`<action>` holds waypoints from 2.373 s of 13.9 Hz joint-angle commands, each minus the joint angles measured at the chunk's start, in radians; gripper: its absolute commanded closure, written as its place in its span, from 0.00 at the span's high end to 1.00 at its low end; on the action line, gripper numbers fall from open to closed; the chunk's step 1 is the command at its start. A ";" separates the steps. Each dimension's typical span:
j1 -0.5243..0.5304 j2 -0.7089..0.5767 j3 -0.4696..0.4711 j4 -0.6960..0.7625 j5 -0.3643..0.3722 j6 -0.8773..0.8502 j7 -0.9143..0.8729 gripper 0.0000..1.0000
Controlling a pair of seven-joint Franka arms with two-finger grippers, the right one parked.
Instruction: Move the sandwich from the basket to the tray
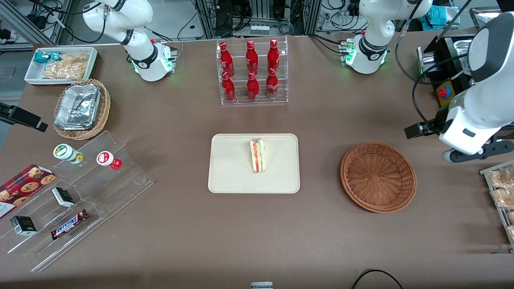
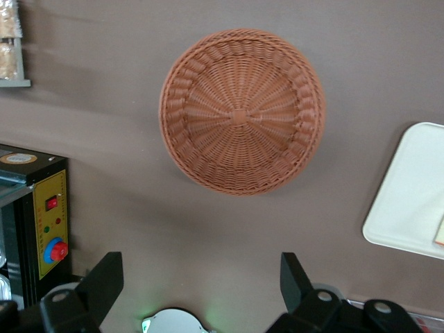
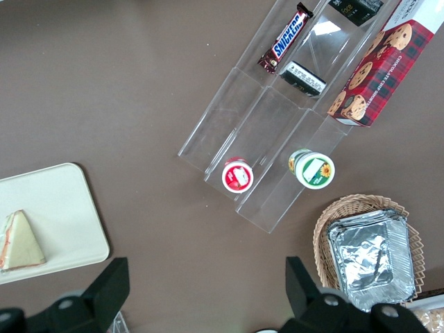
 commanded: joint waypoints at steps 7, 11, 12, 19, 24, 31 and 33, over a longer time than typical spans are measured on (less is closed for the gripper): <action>0.078 -0.080 -0.018 -0.051 -0.035 0.012 0.070 1.00; 0.043 -0.079 -0.021 -0.040 -0.032 -0.113 0.050 1.00; 0.044 -0.092 -0.020 -0.051 -0.036 -0.146 0.047 1.00; 0.044 -0.209 -0.020 -0.209 -0.039 0.032 0.041 1.00; 0.050 -0.163 -0.018 -0.077 -0.035 0.011 0.050 1.00; 0.052 -0.131 -0.017 -0.008 -0.027 -0.025 0.056 1.00; 0.047 -0.129 -0.018 -0.010 -0.024 -0.026 0.056 1.00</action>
